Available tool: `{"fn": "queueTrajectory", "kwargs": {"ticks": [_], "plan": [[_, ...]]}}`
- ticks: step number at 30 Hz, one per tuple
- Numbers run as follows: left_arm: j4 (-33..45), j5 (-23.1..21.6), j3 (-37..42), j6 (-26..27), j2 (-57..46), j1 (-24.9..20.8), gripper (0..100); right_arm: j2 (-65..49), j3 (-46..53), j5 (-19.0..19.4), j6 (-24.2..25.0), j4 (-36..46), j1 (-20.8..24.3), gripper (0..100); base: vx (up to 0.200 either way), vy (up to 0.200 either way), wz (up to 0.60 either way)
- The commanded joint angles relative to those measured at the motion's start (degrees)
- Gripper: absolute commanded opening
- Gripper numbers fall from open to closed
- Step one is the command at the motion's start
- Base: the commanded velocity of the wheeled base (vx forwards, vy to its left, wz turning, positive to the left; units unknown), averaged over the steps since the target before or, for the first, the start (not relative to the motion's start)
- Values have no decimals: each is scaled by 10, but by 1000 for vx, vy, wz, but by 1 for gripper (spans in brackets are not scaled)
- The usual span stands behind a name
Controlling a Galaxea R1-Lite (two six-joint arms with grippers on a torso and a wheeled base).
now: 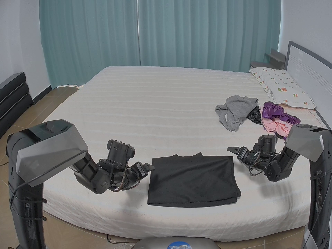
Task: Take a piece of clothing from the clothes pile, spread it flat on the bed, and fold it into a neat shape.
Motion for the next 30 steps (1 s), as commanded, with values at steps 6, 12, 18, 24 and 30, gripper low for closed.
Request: {"fn": "queueTrajectory", "kwargs": {"ticks": [6, 12, 18, 24, 30], "plan": [[-37, 4, -48, 42, 68, -36, 100, 9, -11, -1, 0, -1, 18, 100, 0, 0, 0], [-67, 16, -61, 54, 86, -42, 100, 9, -14, -4, 3, -1, 29, 100, 0, 0, 0], [-85, 20, -69, 52, 96, -42, 100, 9, -17, -4, 3, -10, 31, 100, 0, 0, 0], [-85, 20, -71, 52, 97, -43, 0, 12, -16, -5, 3, -14, 31, 100, 0, 0, 0], [-83, 21, -74, 41, 95, -43, 0, 11, -16, -7, 4, -14, 29, 100, 0, 0, 0]]}}
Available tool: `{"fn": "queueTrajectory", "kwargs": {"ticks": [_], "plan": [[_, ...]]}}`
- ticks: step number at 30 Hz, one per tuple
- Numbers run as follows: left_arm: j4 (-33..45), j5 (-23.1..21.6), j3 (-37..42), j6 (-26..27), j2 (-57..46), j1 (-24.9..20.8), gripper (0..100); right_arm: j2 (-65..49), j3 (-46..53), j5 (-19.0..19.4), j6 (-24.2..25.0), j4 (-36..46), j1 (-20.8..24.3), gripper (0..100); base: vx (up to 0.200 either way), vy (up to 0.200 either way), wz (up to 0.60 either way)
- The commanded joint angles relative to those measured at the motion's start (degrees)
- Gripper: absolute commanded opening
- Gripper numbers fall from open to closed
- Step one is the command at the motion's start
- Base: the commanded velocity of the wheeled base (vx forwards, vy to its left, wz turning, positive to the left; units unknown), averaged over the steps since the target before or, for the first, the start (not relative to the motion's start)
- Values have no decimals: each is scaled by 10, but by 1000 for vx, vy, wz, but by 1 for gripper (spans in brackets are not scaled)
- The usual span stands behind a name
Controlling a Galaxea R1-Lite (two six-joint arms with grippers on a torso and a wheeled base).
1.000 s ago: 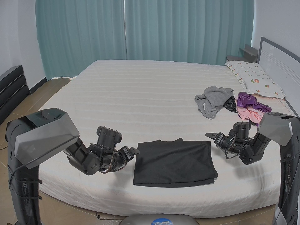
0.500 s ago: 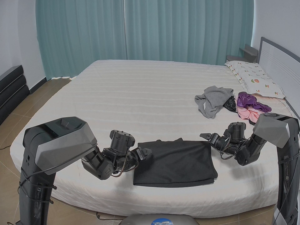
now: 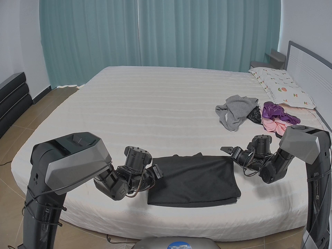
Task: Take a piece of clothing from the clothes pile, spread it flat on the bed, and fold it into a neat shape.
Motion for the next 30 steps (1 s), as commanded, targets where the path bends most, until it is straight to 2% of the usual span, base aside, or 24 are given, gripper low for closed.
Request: {"fn": "queueTrajectory", "kwargs": {"ticks": [1, 30], "plan": [[0, 0, 0, -4, -1, 0, 0, 0, 0, -3, 0, 0, -1, 100, 0, 0, 0], [1, 14, 5, -52, -10, 2, 0, -1, 8, -8, 0, 0, -6, 100, 0, 0, 0]]}}
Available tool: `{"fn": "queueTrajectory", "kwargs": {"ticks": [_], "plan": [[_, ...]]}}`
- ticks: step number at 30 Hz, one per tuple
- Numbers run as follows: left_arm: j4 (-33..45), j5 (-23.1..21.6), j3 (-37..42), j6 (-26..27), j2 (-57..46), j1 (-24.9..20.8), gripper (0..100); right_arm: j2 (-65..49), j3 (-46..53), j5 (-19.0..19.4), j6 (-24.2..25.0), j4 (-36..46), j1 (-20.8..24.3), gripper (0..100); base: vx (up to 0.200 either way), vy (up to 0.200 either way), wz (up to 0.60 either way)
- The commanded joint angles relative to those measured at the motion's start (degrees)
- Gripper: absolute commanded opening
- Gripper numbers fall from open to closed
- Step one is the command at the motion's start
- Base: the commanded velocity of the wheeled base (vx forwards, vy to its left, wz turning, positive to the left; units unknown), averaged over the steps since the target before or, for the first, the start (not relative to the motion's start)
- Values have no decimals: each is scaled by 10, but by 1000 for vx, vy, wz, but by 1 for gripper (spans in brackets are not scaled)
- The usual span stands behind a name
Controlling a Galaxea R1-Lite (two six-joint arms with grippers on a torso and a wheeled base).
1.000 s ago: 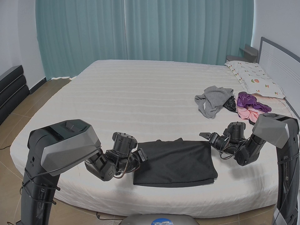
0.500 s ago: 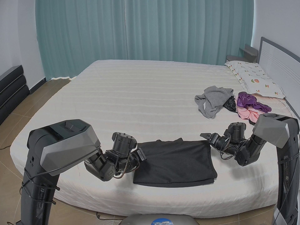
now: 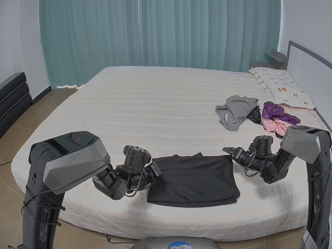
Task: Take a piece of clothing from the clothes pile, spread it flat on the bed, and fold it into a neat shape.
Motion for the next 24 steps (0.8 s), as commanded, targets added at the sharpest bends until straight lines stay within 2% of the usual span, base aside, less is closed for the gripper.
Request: {"fn": "queueTrajectory", "kwargs": {"ticks": [1, 4, 14, 24], "plan": [[2, 0, -1, 0, -3, 0, 0, 0, 1, 0, 0, 0, 0, 100, 0, 0, 0], [4, 0, -1, -1, -4, 1, 0, 0, 1, 0, 0, 0, 0, 100, 0, 0, 0], [4, 0, -1, -2, -5, 4, 0, 0, 2, 0, 0, 0, 0, 100, 0, 200, 0], [7, 0, 15, -26, -20, 12, 0, 0, 2, 0, 9, 0, 0, 100, 0, 200, 0]]}}
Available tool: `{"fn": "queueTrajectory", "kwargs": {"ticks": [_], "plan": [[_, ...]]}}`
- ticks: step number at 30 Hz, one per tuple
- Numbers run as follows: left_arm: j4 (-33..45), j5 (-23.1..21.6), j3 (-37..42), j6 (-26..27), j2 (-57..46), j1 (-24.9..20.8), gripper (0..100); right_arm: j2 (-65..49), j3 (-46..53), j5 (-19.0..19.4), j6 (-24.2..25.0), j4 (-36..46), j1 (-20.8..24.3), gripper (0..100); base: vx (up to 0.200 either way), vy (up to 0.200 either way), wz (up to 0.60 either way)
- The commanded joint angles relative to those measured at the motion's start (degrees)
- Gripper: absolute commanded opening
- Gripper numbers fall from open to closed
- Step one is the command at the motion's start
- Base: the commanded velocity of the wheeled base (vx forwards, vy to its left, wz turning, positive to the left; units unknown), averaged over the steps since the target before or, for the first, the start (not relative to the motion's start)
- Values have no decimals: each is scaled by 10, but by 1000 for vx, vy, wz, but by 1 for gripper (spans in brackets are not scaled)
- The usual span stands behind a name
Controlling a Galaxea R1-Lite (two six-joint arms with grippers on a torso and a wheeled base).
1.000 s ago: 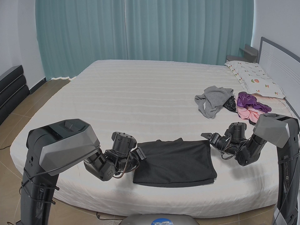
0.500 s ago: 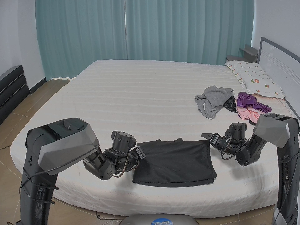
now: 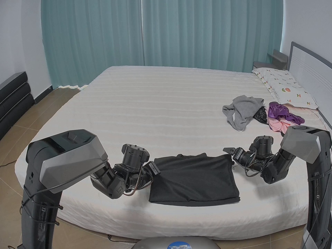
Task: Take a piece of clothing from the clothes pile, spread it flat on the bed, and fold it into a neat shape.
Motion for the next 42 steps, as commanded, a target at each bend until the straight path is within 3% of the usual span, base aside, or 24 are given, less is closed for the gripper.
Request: {"fn": "queueTrajectory", "kwargs": {"ticks": [1, 31, 42], "plan": [[0, 1, 12, -1, -11, 4, 0, 0, 0, 0, 8, 0, 1, 100, 0, 200, 0], [9, 2, 39, -18, -32, 21, 0, -2, 1, -8, 9, -1, 0, 100, 0, 200, 0], [7, 2, 44, -18, -34, 12, 0, -2, 0, -8, 9, 0, 1, 100, 0, 0, 0]]}}
